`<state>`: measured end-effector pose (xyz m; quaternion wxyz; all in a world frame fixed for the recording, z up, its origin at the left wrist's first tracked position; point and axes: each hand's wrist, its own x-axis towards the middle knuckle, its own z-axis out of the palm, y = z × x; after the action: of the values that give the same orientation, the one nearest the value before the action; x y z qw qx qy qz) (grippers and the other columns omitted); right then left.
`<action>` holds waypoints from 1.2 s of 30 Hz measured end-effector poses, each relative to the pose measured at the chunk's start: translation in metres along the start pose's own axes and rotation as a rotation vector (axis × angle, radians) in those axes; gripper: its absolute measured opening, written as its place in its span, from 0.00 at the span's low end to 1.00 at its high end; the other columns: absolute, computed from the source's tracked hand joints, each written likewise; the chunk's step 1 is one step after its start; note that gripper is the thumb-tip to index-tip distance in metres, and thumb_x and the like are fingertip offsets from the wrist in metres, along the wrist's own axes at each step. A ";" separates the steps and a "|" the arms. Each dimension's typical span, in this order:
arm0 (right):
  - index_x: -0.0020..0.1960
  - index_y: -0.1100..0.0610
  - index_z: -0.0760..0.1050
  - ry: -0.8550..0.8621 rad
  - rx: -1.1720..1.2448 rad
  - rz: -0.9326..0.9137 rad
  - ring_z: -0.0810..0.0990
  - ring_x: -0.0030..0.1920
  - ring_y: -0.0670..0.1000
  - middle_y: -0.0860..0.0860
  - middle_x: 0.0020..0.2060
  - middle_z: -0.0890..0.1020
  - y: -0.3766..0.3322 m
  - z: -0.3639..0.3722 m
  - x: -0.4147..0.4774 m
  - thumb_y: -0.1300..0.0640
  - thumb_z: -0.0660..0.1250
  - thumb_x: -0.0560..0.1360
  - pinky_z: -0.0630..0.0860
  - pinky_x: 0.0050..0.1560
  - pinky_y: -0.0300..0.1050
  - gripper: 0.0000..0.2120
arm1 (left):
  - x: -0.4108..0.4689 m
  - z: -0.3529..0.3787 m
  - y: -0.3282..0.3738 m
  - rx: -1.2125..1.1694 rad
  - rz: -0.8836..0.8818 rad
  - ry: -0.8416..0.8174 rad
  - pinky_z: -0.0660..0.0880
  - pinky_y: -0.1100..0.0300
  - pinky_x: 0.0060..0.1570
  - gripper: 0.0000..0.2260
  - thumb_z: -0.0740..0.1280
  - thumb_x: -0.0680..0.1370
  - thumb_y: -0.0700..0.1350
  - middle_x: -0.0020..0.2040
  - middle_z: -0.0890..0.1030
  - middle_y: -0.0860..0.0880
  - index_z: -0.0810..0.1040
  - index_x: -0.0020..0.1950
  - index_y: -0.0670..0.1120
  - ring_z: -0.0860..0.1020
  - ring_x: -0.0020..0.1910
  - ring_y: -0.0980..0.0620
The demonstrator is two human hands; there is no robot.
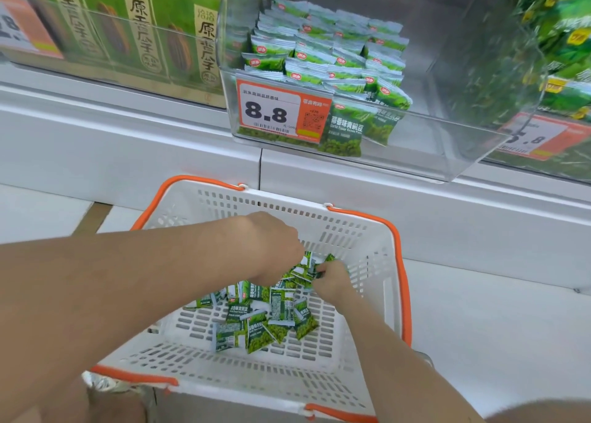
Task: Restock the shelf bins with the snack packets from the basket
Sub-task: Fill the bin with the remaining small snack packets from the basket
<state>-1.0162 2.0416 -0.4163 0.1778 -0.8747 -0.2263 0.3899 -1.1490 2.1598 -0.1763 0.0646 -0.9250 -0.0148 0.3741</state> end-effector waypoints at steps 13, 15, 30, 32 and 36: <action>0.23 0.57 0.74 0.102 0.192 -0.029 0.73 0.24 0.46 0.52 0.21 0.72 -0.025 -0.019 -0.010 0.55 0.74 0.71 0.71 0.32 0.39 0.19 | 0.005 0.002 -0.011 -0.029 -0.015 -0.001 0.71 0.53 0.35 0.08 0.59 0.85 0.45 0.44 0.71 0.48 0.77 0.57 0.46 0.75 0.38 0.48; 0.26 0.53 0.65 0.113 0.305 -0.097 0.65 0.26 0.48 0.50 0.24 0.66 -0.038 -0.030 -0.020 0.52 0.69 0.74 0.67 0.35 0.42 0.22 | 0.002 -0.001 -0.011 -0.067 -0.036 0.015 0.72 0.53 0.36 0.07 0.59 0.85 0.45 0.44 0.72 0.48 0.75 0.56 0.46 0.75 0.38 0.48; 0.45 0.59 0.71 -0.436 0.539 -0.398 0.64 0.30 0.53 0.54 0.27 0.71 -0.169 -0.159 -0.158 0.47 0.51 0.85 0.56 0.32 0.45 0.20 | -0.065 -0.056 -0.033 -0.834 -0.162 0.703 0.80 0.48 0.33 0.22 0.78 0.74 0.56 0.35 0.79 0.53 0.73 0.58 0.48 0.80 0.30 0.52; 0.46 0.60 0.74 -0.469 0.497 -0.430 0.65 0.30 0.54 0.57 0.30 0.70 -0.175 -0.178 -0.171 0.42 0.51 0.85 0.59 0.30 0.44 0.25 | -0.082 -0.067 -0.031 -0.860 -0.149 0.767 0.81 0.49 0.32 0.19 0.78 0.73 0.58 0.29 0.80 0.53 0.77 0.56 0.50 0.82 0.26 0.53; 0.58 0.64 0.79 -0.427 0.594 -0.539 0.77 0.33 0.59 0.63 0.36 0.78 -0.185 -0.206 -0.194 0.28 0.51 0.81 0.75 0.31 0.45 0.39 | -0.102 -0.087 -0.028 -0.997 -0.174 0.985 0.81 0.54 0.29 0.18 0.77 0.74 0.59 0.28 0.82 0.51 0.78 0.40 0.46 0.83 0.26 0.54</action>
<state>-1.0218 2.0649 -0.0789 0.4657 -0.5956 -0.3558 0.5494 -1.1615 2.1707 -0.0408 -0.3382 -0.9015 -0.2273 -0.1461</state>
